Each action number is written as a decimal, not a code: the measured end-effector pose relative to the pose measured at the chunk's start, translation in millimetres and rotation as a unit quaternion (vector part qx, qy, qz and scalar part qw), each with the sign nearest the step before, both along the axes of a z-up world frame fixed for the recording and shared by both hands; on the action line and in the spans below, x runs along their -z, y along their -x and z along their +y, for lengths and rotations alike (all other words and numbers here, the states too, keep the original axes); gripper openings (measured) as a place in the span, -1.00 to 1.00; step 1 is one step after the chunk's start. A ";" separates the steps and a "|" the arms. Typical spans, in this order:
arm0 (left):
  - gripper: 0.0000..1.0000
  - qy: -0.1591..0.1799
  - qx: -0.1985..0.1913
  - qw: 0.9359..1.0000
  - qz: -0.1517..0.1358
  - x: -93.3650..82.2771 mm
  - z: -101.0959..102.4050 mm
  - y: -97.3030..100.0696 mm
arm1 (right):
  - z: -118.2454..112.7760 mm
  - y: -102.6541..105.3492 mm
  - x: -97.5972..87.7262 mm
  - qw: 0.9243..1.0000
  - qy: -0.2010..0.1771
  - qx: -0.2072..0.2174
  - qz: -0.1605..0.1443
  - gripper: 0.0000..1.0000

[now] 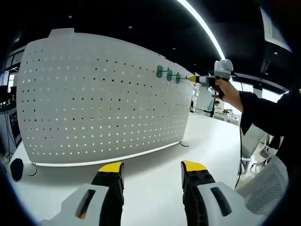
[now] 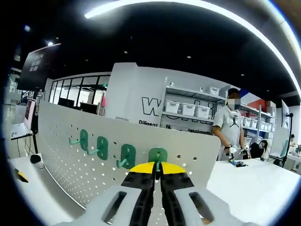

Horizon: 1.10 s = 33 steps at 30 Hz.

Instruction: Insert the hook assembly into the mounting plate slot until the hook locks in place.

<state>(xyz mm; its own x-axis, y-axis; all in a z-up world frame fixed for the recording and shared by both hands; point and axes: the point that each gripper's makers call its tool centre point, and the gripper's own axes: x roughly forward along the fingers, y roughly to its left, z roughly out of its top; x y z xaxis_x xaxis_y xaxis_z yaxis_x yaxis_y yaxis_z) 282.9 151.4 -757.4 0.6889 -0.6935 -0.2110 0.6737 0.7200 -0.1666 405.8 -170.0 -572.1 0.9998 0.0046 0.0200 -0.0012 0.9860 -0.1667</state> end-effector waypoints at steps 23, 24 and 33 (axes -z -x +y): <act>-0.03 0.003 -0.001 1.000 0.003 0.0 0.5 -1.5 | -3.7 -14.9 8.3 0.999 0.026 0.018 0.009 -0.98; -0.03 0.004 -0.002 1.000 0.003 -0.4 1.0 -1.8 | -3.5 -15.2 8.4 0.999 0.034 0.019 0.011 -0.98; -0.03 0.007 -0.003 1.000 0.000 -2.4 1.3 -2.2 | -4.6 -21.7 9.3 0.993 0.106 0.031 0.035 -0.95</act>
<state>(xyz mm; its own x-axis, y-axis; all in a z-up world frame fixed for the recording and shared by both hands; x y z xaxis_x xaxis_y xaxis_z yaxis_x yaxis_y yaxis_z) 285.1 152.7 -755.0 0.6926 -0.6925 -0.2020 0.6696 0.7213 -0.1771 427.5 -174.6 -581.4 0.9972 -0.0599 -0.0448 0.0389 0.9271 -0.3727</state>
